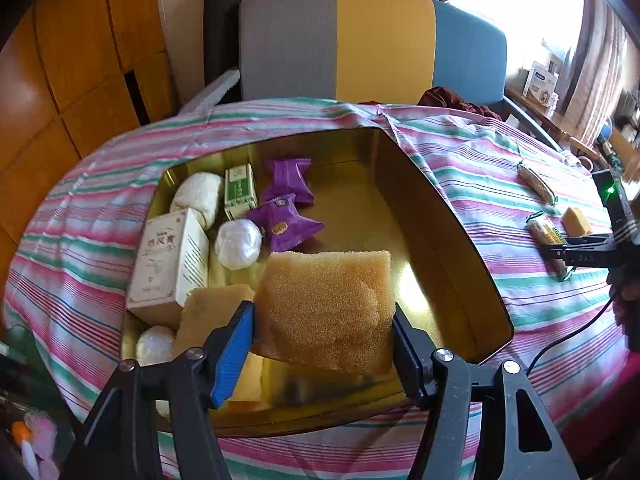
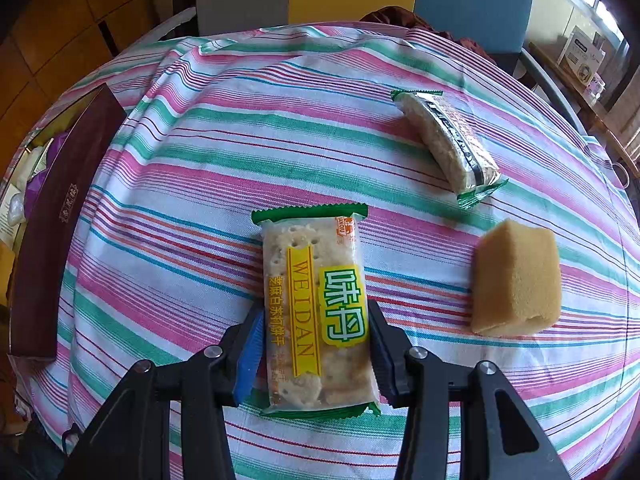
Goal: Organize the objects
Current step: 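Lower the yellow sponge into the tray and open the left tool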
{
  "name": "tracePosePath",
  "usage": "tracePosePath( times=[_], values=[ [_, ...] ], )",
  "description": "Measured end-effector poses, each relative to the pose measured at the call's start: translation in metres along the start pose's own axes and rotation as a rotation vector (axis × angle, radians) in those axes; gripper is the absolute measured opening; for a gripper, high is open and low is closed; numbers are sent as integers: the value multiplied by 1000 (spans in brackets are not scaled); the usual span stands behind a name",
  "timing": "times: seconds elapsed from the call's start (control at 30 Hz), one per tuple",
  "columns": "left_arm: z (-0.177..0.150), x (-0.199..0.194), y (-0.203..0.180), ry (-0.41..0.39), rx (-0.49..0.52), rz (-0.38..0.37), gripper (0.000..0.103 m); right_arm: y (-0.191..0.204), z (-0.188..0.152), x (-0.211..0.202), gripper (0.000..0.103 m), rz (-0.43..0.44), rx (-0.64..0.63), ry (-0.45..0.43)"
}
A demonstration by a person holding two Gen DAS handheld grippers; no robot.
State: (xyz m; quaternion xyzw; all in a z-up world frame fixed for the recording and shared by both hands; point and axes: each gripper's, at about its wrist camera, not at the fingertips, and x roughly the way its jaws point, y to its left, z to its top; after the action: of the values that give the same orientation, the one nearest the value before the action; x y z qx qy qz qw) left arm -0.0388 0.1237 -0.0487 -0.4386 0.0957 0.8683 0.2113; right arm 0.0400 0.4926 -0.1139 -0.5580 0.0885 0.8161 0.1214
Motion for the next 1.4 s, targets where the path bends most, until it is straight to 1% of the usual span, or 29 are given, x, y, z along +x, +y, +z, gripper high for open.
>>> tracePosePath(
  times=[0.07,0.1,0.17,0.2,0.23,0.33,0.43,0.57,0.67,0.77,0.97,1.07,1.13,1.2,1.3,1.4],
  values=[
    [4,3,8,19,-48,-37,65,0,0,0,48,0,1,0],
    [7,4,17,34,-101,-78,65,0,0,0,48,0,1,0],
    [11,6,29,51,-176,-136,65,0,0,0,48,-1,1,0],
    [12,7,35,58,-208,-158,65,0,0,0,48,-1,0,0],
    [12,7,38,61,-219,-165,65,-1,-1,0,48,-2,0,0],
    [11,9,37,70,-191,-139,65,-2,-1,-1,48,-4,-4,0],
    [13,17,34,89,-164,-133,65,-4,-1,-2,48,-5,-7,0],
    [25,34,25,106,-119,-95,65,-7,-1,-3,48,-7,-9,0],
    [34,50,25,123,-103,-57,66,-7,-1,-3,48,-8,-9,0],
    [39,61,26,125,-85,-33,66,-8,-2,-3,48,-8,-9,0],
    [44,73,20,125,-16,15,70,-9,-1,-3,47,-9,-9,0],
    [45,73,17,130,-4,16,73,-8,1,-1,48,-10,-8,0],
    [46,68,16,119,-13,-8,77,-8,0,-1,48,-10,-8,0],
    [46,64,16,107,-11,0,80,-8,1,-1,48,-11,-8,0],
    [44,61,21,108,-30,4,80,-7,3,1,48,-11,-8,0],
    [42,44,28,68,-54,4,80,-7,3,1,48,-11,-8,0]
  ],
)
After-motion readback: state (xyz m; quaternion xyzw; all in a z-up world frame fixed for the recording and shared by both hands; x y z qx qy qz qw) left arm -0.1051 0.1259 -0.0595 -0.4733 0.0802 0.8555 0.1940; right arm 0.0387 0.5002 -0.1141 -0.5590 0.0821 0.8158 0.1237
